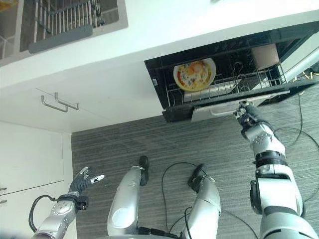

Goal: Place the dishes in the dishwasher.

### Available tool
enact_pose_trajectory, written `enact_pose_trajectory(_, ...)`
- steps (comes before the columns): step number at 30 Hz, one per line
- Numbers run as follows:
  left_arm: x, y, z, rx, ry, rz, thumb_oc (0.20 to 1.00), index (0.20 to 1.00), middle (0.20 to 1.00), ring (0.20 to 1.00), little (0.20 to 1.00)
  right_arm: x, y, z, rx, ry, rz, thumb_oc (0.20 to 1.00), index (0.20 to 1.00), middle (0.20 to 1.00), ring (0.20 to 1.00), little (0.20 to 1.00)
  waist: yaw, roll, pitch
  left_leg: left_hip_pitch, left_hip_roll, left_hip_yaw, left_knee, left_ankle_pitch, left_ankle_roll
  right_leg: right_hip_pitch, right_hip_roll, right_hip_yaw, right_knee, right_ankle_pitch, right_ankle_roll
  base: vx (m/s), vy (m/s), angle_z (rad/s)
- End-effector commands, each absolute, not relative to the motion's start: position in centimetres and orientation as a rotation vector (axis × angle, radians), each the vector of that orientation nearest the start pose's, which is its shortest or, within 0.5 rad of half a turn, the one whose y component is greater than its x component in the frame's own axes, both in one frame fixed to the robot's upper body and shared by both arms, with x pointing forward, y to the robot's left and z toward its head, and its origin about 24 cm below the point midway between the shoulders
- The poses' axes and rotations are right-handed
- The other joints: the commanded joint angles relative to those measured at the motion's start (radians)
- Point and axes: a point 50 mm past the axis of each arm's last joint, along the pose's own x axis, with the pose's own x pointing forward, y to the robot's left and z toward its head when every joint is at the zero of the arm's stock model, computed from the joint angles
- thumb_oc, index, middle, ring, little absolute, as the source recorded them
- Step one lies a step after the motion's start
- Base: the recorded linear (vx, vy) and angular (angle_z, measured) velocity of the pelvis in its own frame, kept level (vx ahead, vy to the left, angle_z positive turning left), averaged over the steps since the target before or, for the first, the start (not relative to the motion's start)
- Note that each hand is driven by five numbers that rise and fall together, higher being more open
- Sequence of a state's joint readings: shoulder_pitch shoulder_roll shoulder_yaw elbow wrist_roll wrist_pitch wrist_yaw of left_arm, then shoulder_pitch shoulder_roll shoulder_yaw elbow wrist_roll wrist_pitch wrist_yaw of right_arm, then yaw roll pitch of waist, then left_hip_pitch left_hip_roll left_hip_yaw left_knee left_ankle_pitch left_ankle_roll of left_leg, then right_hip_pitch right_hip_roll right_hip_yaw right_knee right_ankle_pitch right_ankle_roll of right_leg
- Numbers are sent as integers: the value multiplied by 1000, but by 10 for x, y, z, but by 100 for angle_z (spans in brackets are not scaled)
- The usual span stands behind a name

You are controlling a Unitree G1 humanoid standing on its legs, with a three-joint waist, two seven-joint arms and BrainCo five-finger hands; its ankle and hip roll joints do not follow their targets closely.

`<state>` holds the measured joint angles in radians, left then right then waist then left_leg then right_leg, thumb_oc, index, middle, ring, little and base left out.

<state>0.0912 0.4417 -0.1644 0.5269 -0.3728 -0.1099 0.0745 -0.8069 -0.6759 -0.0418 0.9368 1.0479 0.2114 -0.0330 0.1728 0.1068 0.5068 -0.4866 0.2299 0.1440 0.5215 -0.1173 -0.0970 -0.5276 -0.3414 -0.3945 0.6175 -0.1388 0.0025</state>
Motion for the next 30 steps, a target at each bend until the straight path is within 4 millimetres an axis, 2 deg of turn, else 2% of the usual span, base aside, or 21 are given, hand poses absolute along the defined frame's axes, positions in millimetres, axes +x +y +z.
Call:
enact_pose_trajectory(1, 181, 271, -58, 200, 510, 117, 1000, 1000, 1000, 1000, 1000, 387, -295, 201, 493, -56, -166, 200, 200, 200, 200, 200, 51, -2, -63, 39, 35, -29, -88, 27, -55, 68, -85, 71, 48, -105, 113, 12, 38, 5)
enact_pose_trajectory(6, 181, 268, -58, 201, 506, 110, 1000, 1000, 1000, 1000, 1000, 392, -303, 227, 343, -39, -229, 200, 200, 200, 200, 200, 89, 22, -58, 40, 17, -35, -104, 36, -49, 73, -115, 51, 75, -119, 114, 50, 54, 6)
enact_pose_trajectory(8, 179, 271, -59, 191, 521, 134, 1000, 1000, 1000, 1000, 1000, 391, -311, 240, 287, -52, -259, 200, 200, 200, 200, 200, 103, 31, -59, 43, 7, -37, -114, 40, -48, 80, -130, 42, 93, -132, 116, 124, 56, 35)
enact_pose_trajectory(11, 175, 282, -58, 198, 542, 159, 1000, 1000, 1000, 1000, 1000, 389, -315, 268, 240, -122, -301, 200, 200, 200, 200, 200, 134, 37, -61, 65, -14, -47, -140, 50, -45, 136, -151, 12, 82, -140, 127, 155, -5, 35)
enact_pose_trajectory(14, 171, 286, -58, 199, 549, 173, 1000, 1000, 1000, 1000, 1000, 387, -315, 281, 216, -152, -316, 200, 200, 200, 200, 200, 146, 36, -66, 79, -14, -45, -151, 57, -47, 178, -154, -13, 59, -137, 131, 115, -32, 28)
enact_pose_trajectory(18, 163, 290, -61, 205, 562, 203, 1000, 1000, 1000, 1000, 1000, 382, -326, 303, 176, -182, -367, 200, 200, 200, 200, 200, 190, 17, -95, 144, -5, -35, -209, 87, -58, 322, -132, -102, -24, -131, 129, 192, -53, 28)
enact_pose_trajectory(21, 157, 293, -61, 230, 584, 197, 1000, 1000, 1000, 1000, 1000, 376, -334, 313, 154, -193, -393, 200, 200, 200, 200, 200, 213, -1, -109, 165, 1, -41, -209, 90, -62, 390, -118, -137, -48, -134, 119, 185, -101, 33)
enact_pose_trajectory(26, 144, 295, -69, 269, 635, 168, 1000, 1000, 1000, 1000, 1000, 374, -334, 328, 119, -188, -403, 200, 200, 200, 200, 200, 234, -31, -115, 178, 27, -49, -182, 86, -66, 456, -97, -159, -62, -143, 104, 150, -81, 0)
enact_pose_trajectory(30, 141, 297, -69, 296, 639, 173, 1000, 1000, 1000, 1000, 1000, 372, -339, 326, 129, -161, -421, 200, 200, 200, 200, 200, 235, -44, -116, 179, 48, -46, -176, 93, -73, 482, -81, -163, -84, -143, 101, 70, -52, -3)
